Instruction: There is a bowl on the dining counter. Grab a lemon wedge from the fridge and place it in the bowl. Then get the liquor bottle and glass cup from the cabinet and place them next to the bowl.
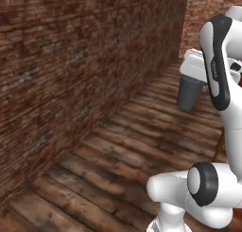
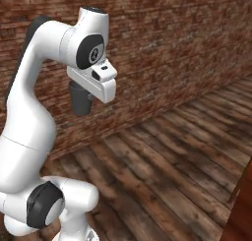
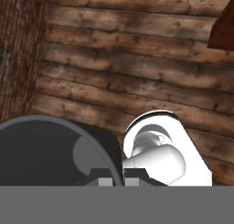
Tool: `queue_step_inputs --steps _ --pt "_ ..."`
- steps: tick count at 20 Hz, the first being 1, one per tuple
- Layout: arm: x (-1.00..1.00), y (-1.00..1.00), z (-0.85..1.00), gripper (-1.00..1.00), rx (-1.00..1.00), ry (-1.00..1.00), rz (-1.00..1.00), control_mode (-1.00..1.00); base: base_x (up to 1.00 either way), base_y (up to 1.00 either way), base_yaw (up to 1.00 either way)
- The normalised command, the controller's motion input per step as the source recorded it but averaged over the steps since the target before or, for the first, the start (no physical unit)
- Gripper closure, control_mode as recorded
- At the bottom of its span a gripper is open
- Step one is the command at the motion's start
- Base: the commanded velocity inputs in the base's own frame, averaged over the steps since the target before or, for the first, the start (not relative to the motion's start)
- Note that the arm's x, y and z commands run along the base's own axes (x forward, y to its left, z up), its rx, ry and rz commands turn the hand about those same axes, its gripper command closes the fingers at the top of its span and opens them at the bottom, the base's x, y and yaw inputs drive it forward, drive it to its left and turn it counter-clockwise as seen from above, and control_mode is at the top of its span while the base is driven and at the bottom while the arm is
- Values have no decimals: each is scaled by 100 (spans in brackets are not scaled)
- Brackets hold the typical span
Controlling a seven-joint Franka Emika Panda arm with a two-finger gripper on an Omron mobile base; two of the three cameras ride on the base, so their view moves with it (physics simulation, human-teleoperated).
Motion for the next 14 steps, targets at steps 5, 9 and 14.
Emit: queue_step_inputs --steps 5,9,14 --pt "0 0 0 100 0 0 0 100 100 28 -42" --pt "0 0 0 100 0 0 0 100 100 27 -44" --pt "0 0 0 100 0 0 0 100 100 24 -46"
